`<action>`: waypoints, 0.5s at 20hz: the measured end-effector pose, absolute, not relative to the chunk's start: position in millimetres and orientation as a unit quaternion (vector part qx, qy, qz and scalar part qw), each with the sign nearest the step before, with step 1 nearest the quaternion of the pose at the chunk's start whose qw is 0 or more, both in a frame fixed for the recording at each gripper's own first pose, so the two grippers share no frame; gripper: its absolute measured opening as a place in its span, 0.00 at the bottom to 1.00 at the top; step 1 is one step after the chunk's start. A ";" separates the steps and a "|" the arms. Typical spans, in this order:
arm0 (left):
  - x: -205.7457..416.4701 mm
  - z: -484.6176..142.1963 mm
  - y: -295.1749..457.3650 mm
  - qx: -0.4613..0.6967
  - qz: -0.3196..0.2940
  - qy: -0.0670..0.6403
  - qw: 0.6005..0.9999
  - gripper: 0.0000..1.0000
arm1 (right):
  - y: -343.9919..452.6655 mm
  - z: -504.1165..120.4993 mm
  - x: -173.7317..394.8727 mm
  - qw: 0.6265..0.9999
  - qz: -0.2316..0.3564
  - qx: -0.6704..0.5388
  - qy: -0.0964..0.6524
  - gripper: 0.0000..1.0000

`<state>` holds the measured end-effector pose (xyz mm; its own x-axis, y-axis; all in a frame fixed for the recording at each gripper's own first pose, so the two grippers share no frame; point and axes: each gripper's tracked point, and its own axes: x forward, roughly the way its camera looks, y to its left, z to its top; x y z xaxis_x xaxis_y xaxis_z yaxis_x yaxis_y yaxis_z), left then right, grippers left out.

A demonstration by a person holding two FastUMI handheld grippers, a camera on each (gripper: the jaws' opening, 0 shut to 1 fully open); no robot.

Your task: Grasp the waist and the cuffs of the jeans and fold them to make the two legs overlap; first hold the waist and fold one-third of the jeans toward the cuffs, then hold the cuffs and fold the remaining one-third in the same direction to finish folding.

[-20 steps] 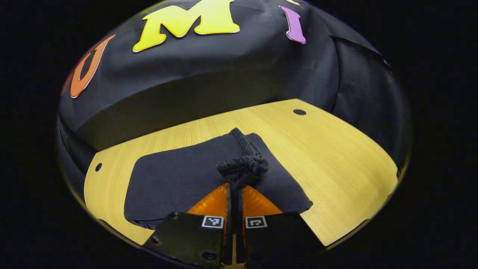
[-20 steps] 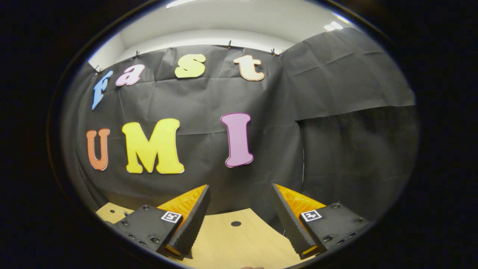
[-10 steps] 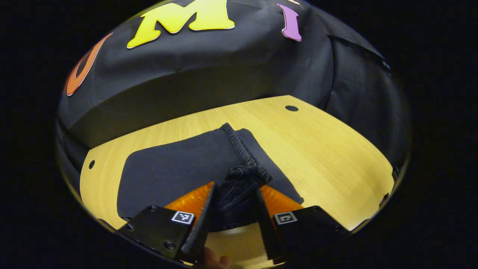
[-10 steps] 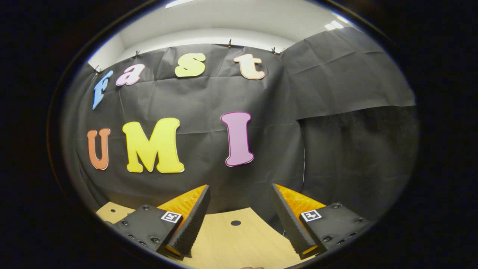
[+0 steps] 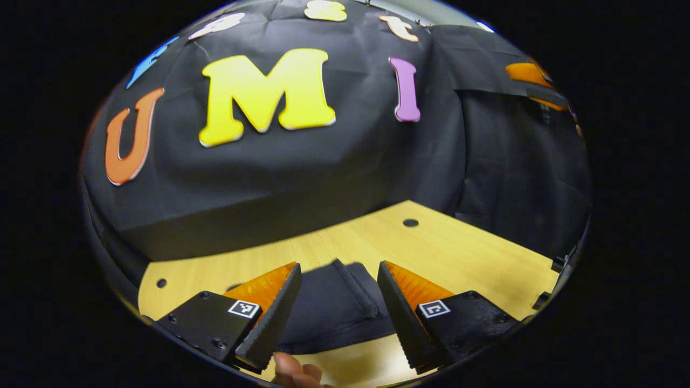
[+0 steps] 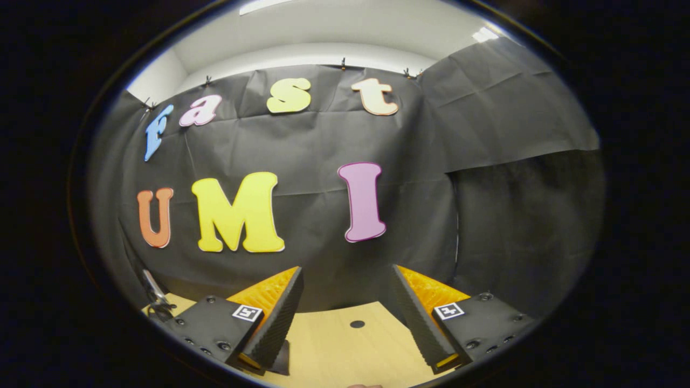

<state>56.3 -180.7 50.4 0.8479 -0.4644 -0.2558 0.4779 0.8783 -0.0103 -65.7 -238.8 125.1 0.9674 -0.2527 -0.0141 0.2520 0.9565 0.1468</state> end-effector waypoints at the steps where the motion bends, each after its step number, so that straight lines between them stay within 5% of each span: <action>1: 59.6 73.4 -168.7 0.024 -0.236 0.102 0.966 0.92 | -228.6 124.6 -60.0 0.990 -0.116 0.079 -0.003 0.96; 10: 31.3 226.0 -8.0 -0.023 -0.141 -0.060 0.988 0.93 | -130.8 137.2 -18.0 0.996 -0.012 0.083 -0.028 0.99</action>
